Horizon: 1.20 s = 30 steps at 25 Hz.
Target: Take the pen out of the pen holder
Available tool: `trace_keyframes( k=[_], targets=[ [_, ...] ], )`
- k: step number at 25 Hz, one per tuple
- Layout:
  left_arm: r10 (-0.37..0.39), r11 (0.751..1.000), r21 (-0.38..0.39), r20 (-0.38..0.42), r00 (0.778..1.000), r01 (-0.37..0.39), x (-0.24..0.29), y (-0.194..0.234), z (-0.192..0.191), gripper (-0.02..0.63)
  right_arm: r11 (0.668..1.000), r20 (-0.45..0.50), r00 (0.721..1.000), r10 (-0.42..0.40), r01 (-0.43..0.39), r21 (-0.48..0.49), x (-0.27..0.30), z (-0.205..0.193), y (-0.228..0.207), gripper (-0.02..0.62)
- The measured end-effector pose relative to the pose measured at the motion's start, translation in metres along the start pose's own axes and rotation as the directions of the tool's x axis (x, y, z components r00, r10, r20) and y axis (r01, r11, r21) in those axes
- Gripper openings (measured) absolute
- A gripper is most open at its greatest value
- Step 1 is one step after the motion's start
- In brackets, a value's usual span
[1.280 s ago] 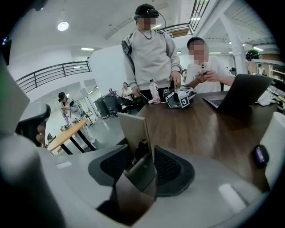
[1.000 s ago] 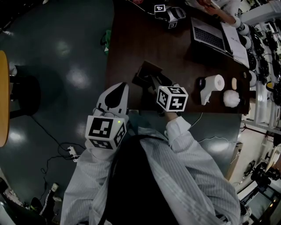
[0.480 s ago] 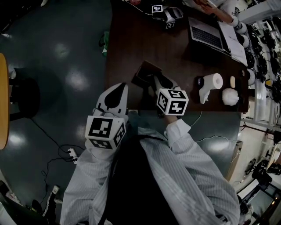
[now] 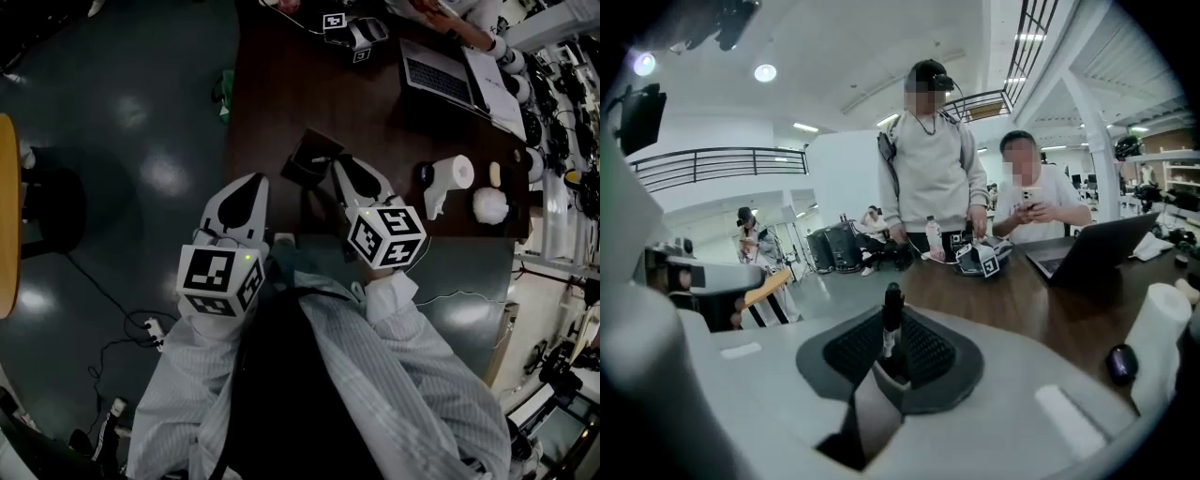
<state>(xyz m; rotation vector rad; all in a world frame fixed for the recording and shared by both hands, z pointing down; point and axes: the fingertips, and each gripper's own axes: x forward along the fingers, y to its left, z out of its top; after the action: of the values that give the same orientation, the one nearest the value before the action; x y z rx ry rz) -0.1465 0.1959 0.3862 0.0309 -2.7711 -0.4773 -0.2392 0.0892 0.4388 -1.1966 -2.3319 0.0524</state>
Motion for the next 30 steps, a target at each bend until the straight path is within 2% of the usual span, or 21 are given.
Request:
trace_keyframes(
  k=[4,9,14,18,25,30],
  targets=[
    [0.04,0.999,0.003,0.027,0.999,-0.04,-0.011,0.01,0.007,0.005,0.995,0.059,0.993,0.1,-0.099,-0.018,-0.014,0.028,0.03,0.058],
    [0.108,0.994,-0.001,0.068,0.992,-0.108,-0.036,0.028,0.018,0.005,0.971,0.109,0.966,0.236,-0.23,-0.064,-0.024,0.055,0.079,0.058],
    [0.213,0.977,-0.019,0.116,0.97,-0.212,-0.064,0.052,0.027,0.005,0.924,0.114,0.919,0.377,-0.365,-0.112,-0.007,0.069,0.125,0.058],
    [0.287,0.958,-0.035,0.144,0.947,-0.285,-0.089,0.064,0.034,0.005,0.876,0.113,0.871,0.477,-0.463,-0.132,-0.002,0.078,0.161,0.058],
    [0.382,0.924,-0.071,0.179,0.907,-0.375,-0.126,0.08,0.036,0.005,0.798,0.094,0.798,0.595,-0.573,-0.186,-0.001,0.087,0.213,0.058],
    [0.407,0.913,-0.086,0.189,0.893,-0.398,-0.138,0.084,0.035,0.005,0.77,0.089,0.772,0.629,-0.604,-0.207,-0.006,0.09,0.231,0.055]
  ],
)
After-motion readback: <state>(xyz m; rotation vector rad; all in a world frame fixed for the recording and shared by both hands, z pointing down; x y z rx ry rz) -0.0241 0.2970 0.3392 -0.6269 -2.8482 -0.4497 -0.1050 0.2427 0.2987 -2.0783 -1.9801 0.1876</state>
